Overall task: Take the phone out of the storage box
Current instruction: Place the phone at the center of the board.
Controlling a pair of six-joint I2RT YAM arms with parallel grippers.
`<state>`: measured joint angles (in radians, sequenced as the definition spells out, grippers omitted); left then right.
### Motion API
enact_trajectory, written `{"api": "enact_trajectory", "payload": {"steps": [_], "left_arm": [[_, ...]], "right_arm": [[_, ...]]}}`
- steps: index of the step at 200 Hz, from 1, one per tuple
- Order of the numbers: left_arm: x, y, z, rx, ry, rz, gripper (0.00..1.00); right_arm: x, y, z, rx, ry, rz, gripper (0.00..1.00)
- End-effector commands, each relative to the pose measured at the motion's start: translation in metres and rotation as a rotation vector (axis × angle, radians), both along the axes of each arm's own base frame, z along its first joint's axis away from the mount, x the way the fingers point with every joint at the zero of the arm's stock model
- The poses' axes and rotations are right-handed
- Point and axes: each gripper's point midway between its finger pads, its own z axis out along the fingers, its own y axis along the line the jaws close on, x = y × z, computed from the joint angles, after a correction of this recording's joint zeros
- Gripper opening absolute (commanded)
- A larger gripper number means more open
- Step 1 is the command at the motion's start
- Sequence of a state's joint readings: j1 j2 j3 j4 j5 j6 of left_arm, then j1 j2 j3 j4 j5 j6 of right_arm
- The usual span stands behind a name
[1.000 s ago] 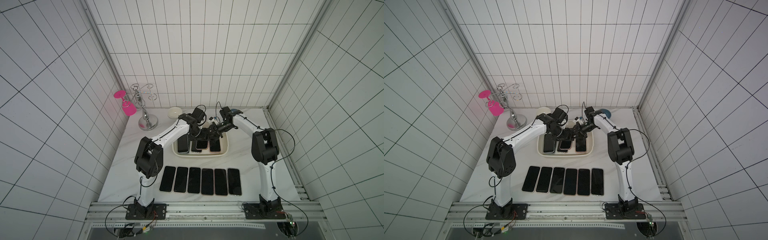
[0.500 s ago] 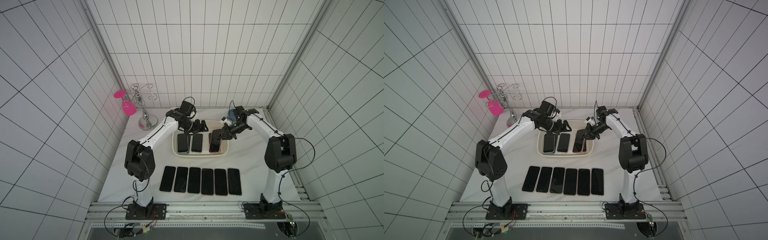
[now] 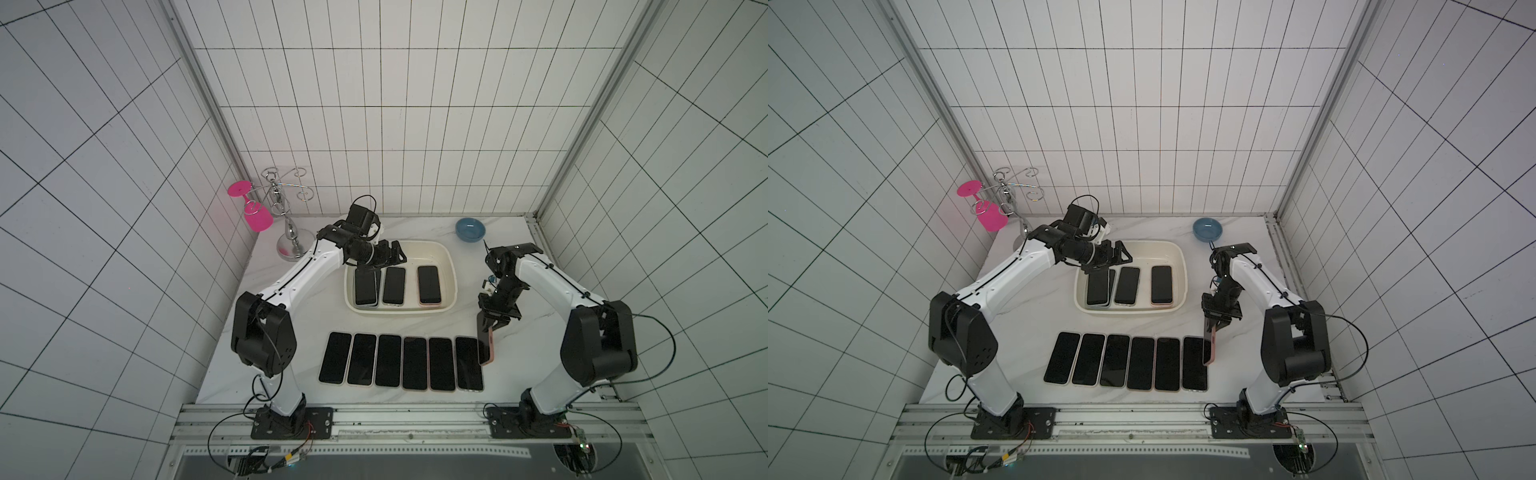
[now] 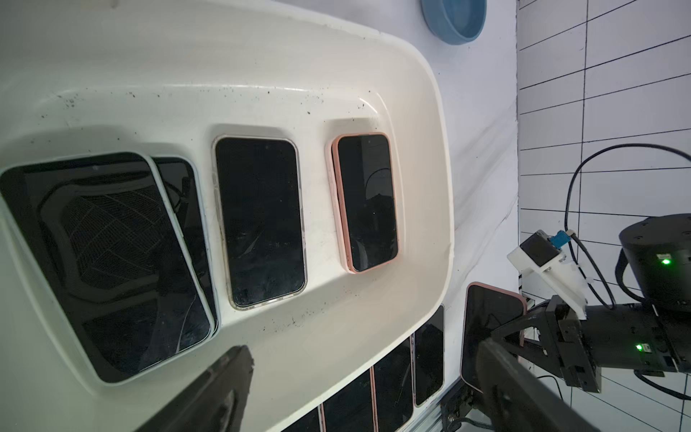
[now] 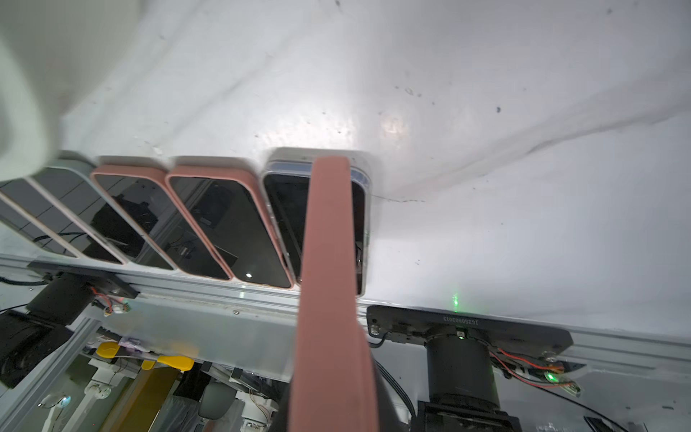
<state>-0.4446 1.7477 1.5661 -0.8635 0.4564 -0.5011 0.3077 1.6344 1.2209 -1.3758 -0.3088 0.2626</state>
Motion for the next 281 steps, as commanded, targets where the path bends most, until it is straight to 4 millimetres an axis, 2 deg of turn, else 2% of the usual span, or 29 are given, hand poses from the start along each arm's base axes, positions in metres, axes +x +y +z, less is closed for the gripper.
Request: {"api": "enact_trajectory", "payload": {"steps": [1,24,69,99,116,145,177,219,281], "left_arm": [[-0.003,-0.008,0.014,-0.051,-0.049,-0.02,0.98],[-0.007,-0.012,0.01,-0.06,-0.045,-0.039,0.98],[-0.006,-0.015,0.003,-0.063,-0.034,-0.049,0.98],[-0.005,-0.015,-0.002,-0.059,-0.025,-0.05,0.98],[-0.004,-0.016,-0.003,-0.058,-0.021,-0.05,0.98],[-0.004,-0.016,-0.005,-0.056,-0.012,-0.048,0.98],[-0.004,-0.015,-0.007,-0.044,-0.011,-0.048,0.98],[-0.002,-0.014,-0.013,-0.031,0.008,-0.032,0.98],[0.001,-0.014,-0.019,-0.019,0.017,-0.024,0.98]], "right_arm": [[-0.014,-0.019,-0.017,-0.108,0.04,-0.024,0.04],[-0.018,-0.018,-0.033,-0.111,0.059,-0.039,0.04],[-0.023,-0.022,-0.049,-0.126,0.064,-0.031,0.08],[-0.028,-0.02,-0.06,-0.099,0.081,-0.043,0.19],[-0.03,-0.025,-0.062,-0.114,0.089,-0.062,0.36],[-0.025,-0.042,-0.06,-0.128,0.079,-0.155,0.54],[-0.022,-0.045,-0.061,-0.095,0.093,-0.208,0.57],[-0.016,-0.048,-0.072,-0.074,0.104,-0.27,0.69],[-0.011,-0.042,-0.078,-0.03,0.112,-0.304,0.68]]}}
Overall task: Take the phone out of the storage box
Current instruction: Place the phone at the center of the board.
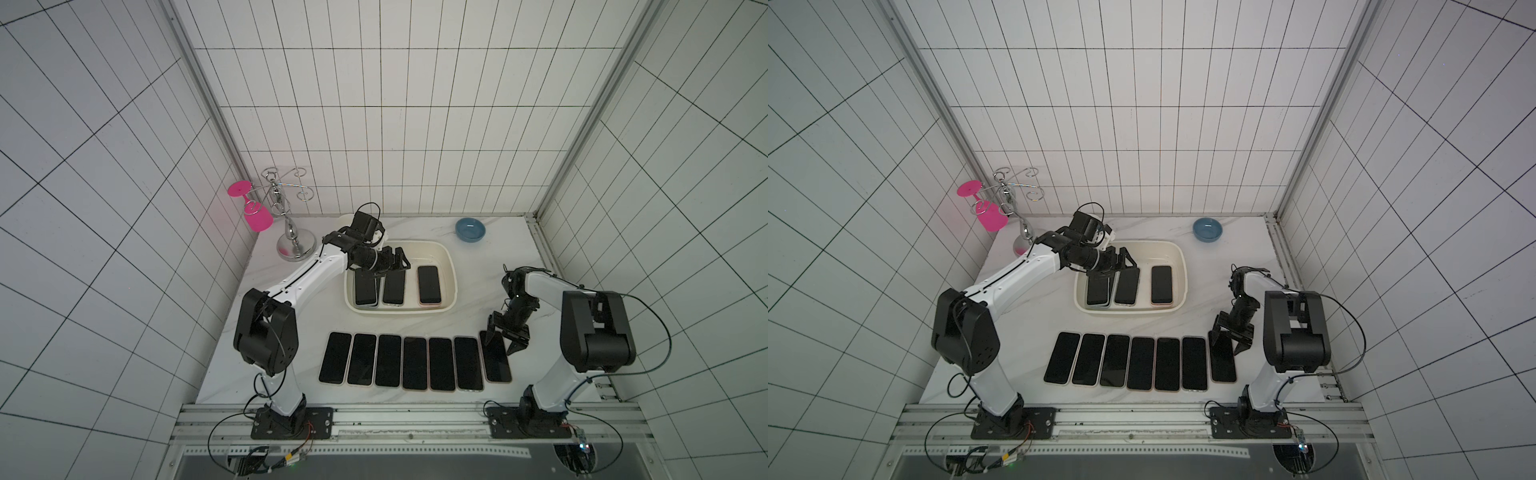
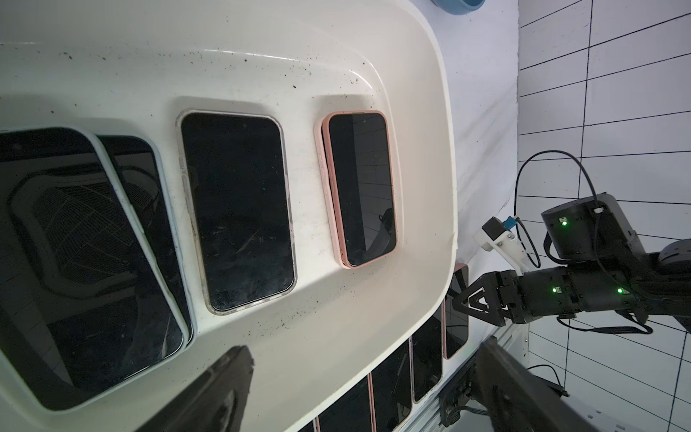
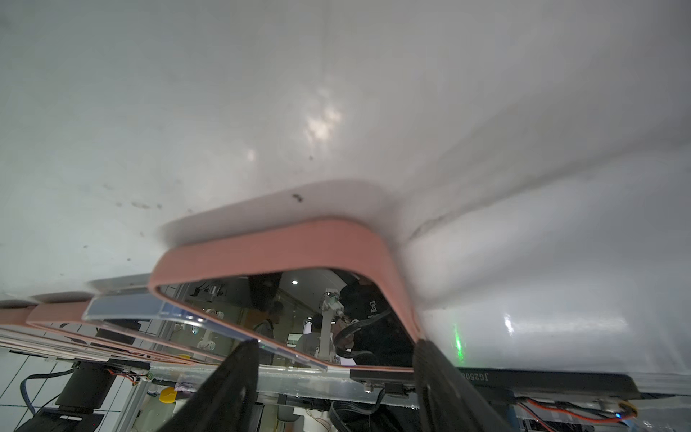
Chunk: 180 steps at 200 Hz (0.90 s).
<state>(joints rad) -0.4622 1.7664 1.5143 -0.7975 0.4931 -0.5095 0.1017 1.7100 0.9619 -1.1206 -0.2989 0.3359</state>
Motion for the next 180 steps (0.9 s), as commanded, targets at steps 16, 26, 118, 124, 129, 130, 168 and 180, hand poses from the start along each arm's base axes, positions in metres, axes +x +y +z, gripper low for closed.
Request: {"api": "enact_trajectory", "payload": {"steps": [16,26,118,124,129,130,168,180], "left_arm": [[0.005,0.0,-0.004,0.017,-0.003,0.007,0.98],[0.005,0.0,-0.004,0.023,-0.008,0.009,0.98],[0.005,0.002,-0.003,0.032,-0.019,0.024,0.98],[0.005,0.002,-0.003,0.035,-0.02,0.023,0.98],[0.005,0.002,-0.003,0.036,-0.021,0.023,0.98],[0.005,0.002,-0.003,0.037,-0.021,0.023,0.98],[0.003,0.005,-0.006,0.055,-0.024,0.02,0.97],[0.003,0.006,-0.007,0.057,-0.021,0.021,0.97]], "right_arm": [[0.015,-0.011,0.007,-0.037,-0.057,-0.053,0.66],[0.029,-0.018,0.019,-0.057,-0.102,-0.061,0.65],[0.073,-0.025,-0.001,-0.106,-0.099,-0.045,0.53],[0.074,-0.026,-0.003,-0.107,-0.097,-0.047,0.53],[0.074,-0.025,-0.005,-0.106,-0.094,-0.048,0.53],[0.074,-0.025,-0.005,-0.105,-0.092,-0.048,0.53],[0.066,-0.021,-0.008,-0.084,-0.078,-0.052,0.53],[0.06,-0.021,-0.01,-0.085,-0.072,-0.049,0.52]]}}
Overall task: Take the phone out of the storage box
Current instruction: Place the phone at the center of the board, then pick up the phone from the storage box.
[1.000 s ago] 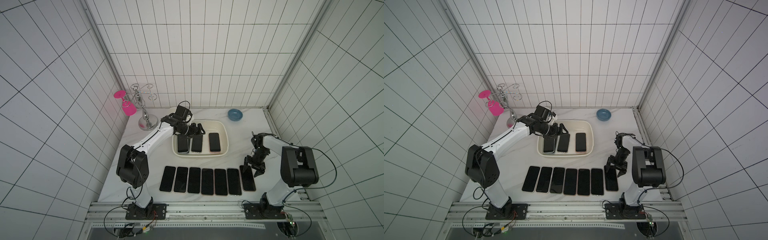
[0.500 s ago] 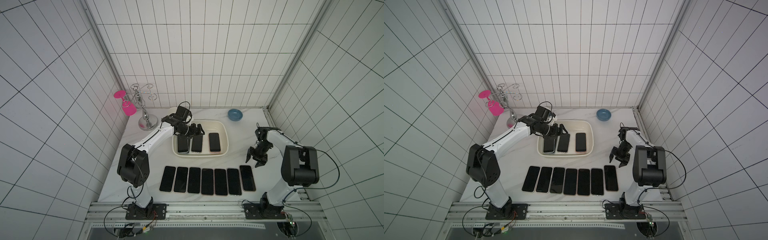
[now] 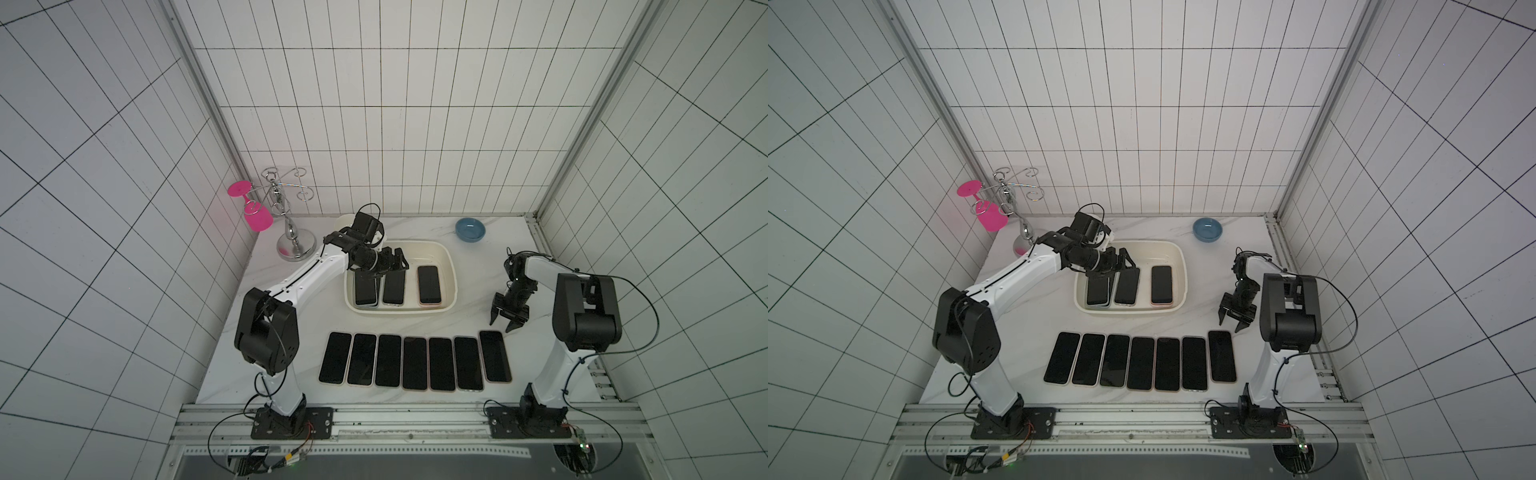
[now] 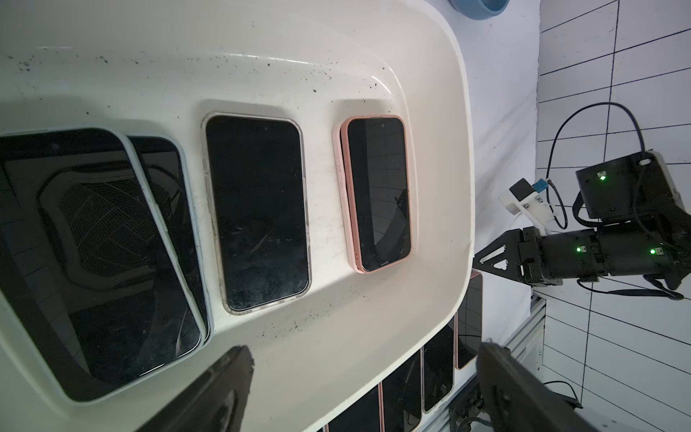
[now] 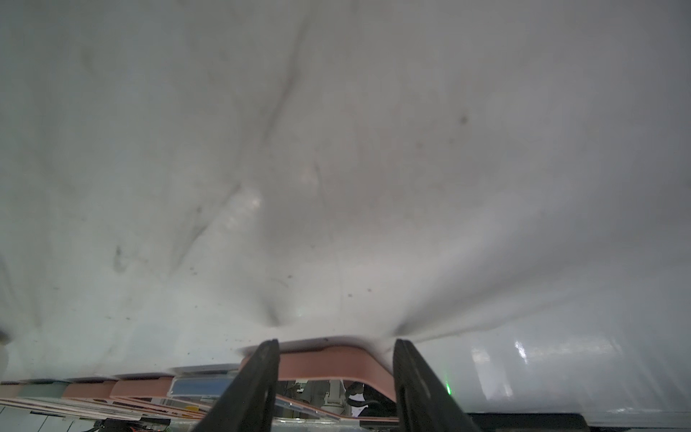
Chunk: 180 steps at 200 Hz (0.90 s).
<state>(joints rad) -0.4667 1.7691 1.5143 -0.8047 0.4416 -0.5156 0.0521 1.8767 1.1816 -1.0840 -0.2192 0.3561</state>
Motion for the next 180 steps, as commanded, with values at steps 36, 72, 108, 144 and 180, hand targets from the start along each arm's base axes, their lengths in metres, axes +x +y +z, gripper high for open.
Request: {"api": "enact_trajectory", "payload": {"steps": [36,72,108,144,180], "left_arm": [[-0.002,0.001,-0.004,0.016,-0.009,-0.009,0.97],[-0.006,0.002,-0.008,0.018,0.001,-0.008,0.97],[-0.006,0.004,-0.009,0.031,-0.003,-0.007,0.97],[-0.004,0.009,-0.012,0.063,-0.007,-0.004,0.98],[0.004,0.023,-0.006,0.085,-0.024,0.037,0.98]], "right_arm": [[-0.037,0.001,-0.007,0.003,0.041,-0.019,0.53],[-0.058,0.003,-0.014,0.012,0.054,-0.031,0.53],[-0.053,0.006,-0.015,0.028,0.038,-0.053,0.55],[-0.027,0.001,0.008,0.009,-0.051,-0.064,0.63],[0.014,-0.001,0.09,-0.061,-0.319,0.04,0.74]]}}
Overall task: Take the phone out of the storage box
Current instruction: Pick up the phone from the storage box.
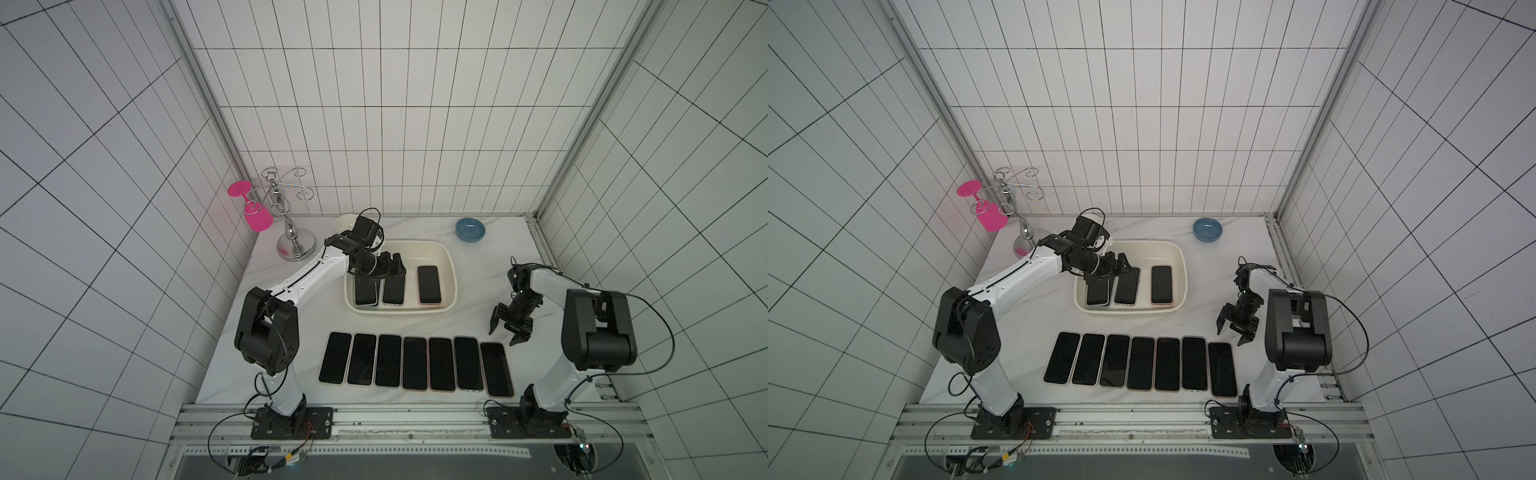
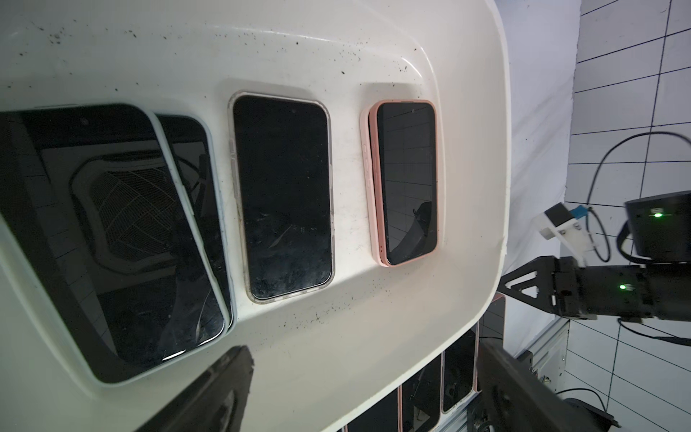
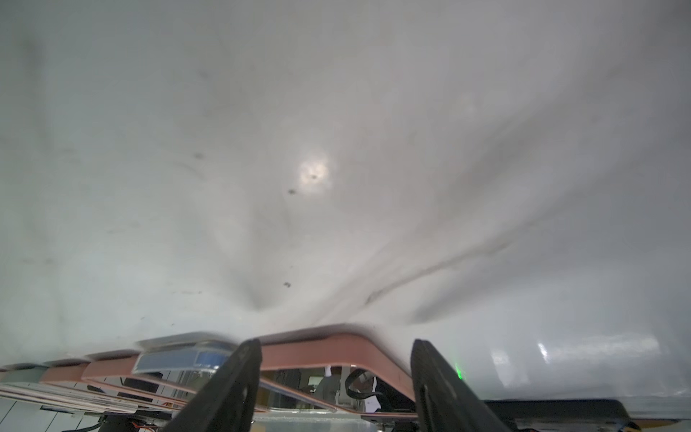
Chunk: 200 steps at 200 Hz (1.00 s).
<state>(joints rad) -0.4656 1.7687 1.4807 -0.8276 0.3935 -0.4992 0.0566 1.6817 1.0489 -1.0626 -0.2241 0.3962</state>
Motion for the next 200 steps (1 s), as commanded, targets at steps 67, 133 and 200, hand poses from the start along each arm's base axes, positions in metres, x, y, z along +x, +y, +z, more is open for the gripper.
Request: {"api": "enact_trajectory", "payload": {"steps": [67,133,200], "left_arm": [[0.021,0.077,0.067,-0.062,-0.168,0.18,0.98],[0.01,0.095,0.063,-0.045,-0.154,0.217,0.98],[0.005,0.099,0.047,-0.017,-0.123,0.222,0.98]], "right_arm": [[0.121,0.134,0.176,-0.078,-0.636,0.437,0.99],[0.171,0.211,0.111,-0.125,-0.539,0.527,1.0],[0.166,0.214,0.044,-0.18,-0.408,0.53,0.99]]}}
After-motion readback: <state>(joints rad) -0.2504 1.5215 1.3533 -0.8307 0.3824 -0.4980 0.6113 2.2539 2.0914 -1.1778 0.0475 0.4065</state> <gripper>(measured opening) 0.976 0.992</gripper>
